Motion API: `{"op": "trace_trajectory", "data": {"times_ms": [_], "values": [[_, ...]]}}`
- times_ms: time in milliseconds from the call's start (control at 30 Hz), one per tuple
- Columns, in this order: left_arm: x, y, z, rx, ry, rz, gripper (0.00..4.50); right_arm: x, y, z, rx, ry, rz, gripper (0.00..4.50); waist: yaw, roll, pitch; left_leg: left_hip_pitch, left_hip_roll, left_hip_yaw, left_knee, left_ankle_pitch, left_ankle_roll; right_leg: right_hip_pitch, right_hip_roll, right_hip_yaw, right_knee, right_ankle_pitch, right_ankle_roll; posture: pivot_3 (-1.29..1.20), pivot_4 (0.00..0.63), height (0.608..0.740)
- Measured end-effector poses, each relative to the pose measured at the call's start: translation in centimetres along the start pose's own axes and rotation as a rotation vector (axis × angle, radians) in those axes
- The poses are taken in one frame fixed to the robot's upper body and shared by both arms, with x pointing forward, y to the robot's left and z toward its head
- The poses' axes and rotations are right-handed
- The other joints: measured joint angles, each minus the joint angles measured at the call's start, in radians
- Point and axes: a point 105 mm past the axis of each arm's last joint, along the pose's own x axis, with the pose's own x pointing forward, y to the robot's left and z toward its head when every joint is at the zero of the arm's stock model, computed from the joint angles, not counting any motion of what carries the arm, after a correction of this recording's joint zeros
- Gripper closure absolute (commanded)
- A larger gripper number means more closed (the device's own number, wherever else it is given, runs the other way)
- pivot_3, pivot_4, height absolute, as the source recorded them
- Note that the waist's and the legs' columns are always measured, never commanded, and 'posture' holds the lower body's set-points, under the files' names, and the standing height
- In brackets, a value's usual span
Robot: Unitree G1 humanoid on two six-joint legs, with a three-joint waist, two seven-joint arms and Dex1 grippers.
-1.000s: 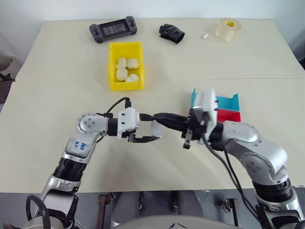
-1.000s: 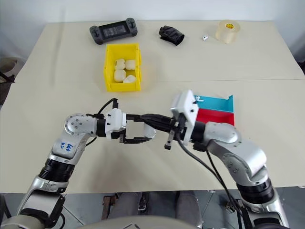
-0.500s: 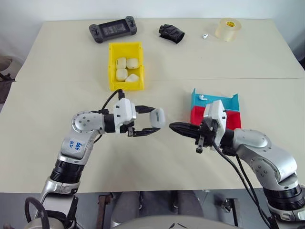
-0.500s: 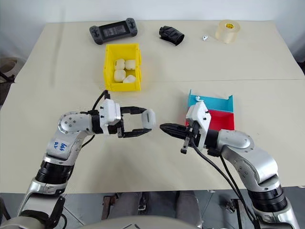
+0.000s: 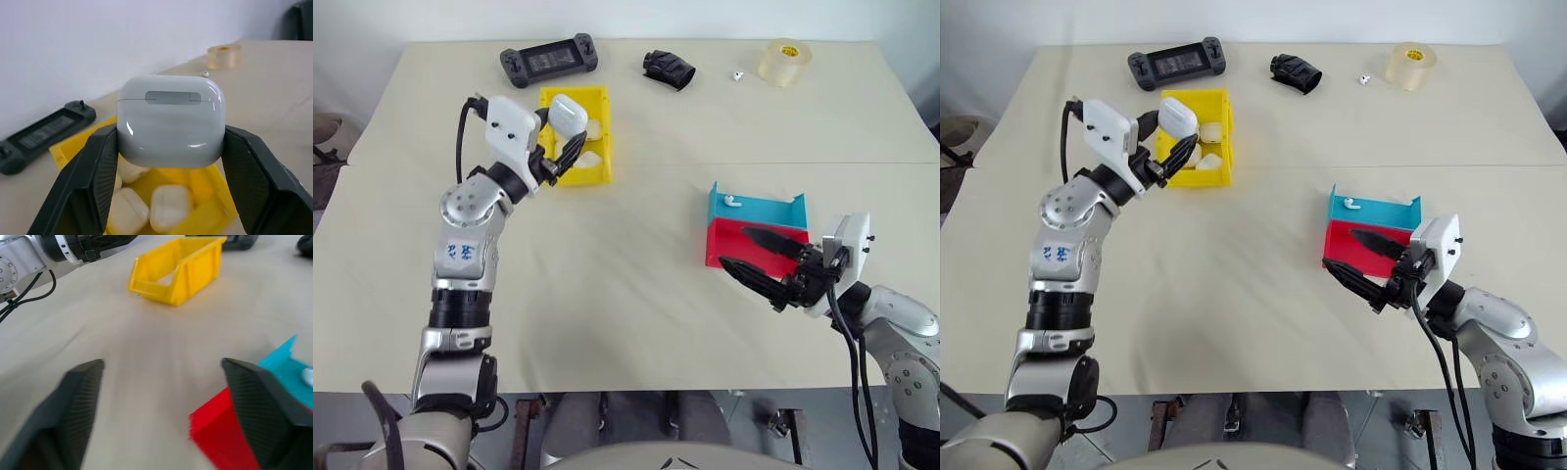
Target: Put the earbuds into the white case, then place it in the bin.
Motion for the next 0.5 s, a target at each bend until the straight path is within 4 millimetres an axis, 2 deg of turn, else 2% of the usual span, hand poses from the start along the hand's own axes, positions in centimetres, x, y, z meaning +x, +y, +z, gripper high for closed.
{"op": "trace_trajectory", "data": {"times_ms": [67,233,333,400,500], "values": [[1.6,0.9,-0.5,-0.012,0.032,0.02,1.72,0.2,0.1,0.4,-0.014,-0.013,-0.005,0.03,0.002,-0.001,0.0,0.0,0.0,0.001,0.0,0.0,0.0,0.0,0.0,0.0,0.0,0.0,0.0,0.0,0.15,0.74],[3.0,1.9,-2.3,-0.027,0.103,0.064,1.72,0.6,0.8,0.6,-0.032,-0.034,-0.004,0.03,0.0,-0.003,0.001,0.0,0.0,0.002,-0.002,0.0,0.0,-0.001,0.0,0.0,-0.001,0.0,0.0,0.0,0.15,0.74],[3.3,1.6,-3.2,-0.049,0.121,0.064,0.77,0.7,1.0,0.9,-0.036,-0.051,-0.015,0.0,-0.003,-0.006,0.003,0.0,0.0,0.002,-0.002,0.0,0.0,-0.001,0.0,0.0,-0.001,0.0,0.0,0.0,0.15,0.74],[3.5,0.9,-3.1,-0.057,0.104,0.024,0.1,0.7,1.0,0.8,-0.032,-0.055,-0.022,0.0,-0.007,-0.007,0.004,-0.001,0.0,0.002,-0.001,0.0,0.0,-0.001,0.0,0.0,0.0,0.0,0.0,0.0,0.15,0.74],[3.4,0.3,-2.3,-0.061,0.062,-0.03,0.05,0.7,1.0,0.7,-0.031,-0.055,-0.024,0.0,-0.009,-0.008,0.004,0.0,0.0,0.002,-0.001,0.0,0.0,-0.001,0.0,0.0,0.0,0.0,0.0,0.0,0.15,0.74]]}}
